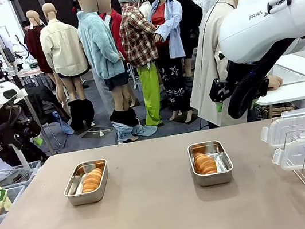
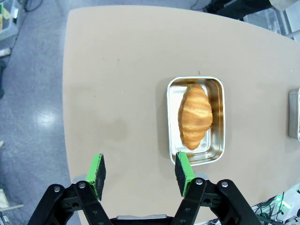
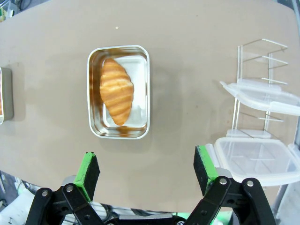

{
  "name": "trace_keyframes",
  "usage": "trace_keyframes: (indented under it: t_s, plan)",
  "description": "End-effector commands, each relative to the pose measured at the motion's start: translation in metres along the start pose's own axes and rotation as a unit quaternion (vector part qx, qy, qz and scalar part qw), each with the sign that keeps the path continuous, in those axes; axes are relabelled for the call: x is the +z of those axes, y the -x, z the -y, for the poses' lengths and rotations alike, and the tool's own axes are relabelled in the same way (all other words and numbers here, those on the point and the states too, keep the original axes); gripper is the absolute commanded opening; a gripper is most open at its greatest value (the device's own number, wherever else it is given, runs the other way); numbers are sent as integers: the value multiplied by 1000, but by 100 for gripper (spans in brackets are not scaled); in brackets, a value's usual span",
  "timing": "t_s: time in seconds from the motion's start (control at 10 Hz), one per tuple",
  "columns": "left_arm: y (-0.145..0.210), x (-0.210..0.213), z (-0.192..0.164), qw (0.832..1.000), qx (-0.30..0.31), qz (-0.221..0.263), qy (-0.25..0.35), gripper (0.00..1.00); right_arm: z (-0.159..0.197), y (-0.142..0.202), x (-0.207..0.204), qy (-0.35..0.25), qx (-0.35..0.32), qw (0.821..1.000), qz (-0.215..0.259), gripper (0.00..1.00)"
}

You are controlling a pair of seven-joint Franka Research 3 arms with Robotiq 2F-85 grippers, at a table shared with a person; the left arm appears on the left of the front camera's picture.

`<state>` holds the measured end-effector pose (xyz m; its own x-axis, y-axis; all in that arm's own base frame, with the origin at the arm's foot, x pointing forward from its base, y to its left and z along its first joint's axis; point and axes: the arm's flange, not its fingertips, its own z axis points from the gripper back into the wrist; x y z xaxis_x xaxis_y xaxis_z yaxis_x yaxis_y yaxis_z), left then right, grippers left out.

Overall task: Place the bread in airtight containers.
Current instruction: Pick up one Airtight Container lid and hand it to the human.

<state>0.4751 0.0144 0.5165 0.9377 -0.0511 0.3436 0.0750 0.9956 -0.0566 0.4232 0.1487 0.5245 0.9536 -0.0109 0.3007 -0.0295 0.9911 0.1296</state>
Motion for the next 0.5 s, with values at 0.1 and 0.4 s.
trace_keyframes:
  t_s: [0.1,0.4]
  plan:
    - [0,3,-1,1000,3,-1,-11,77,0,1,-2,-2,1,1000,-3,100]
    - [0,3,-1,1000,3,-1,-11,77,0,1,-2,-2,1,1000,-3,100]
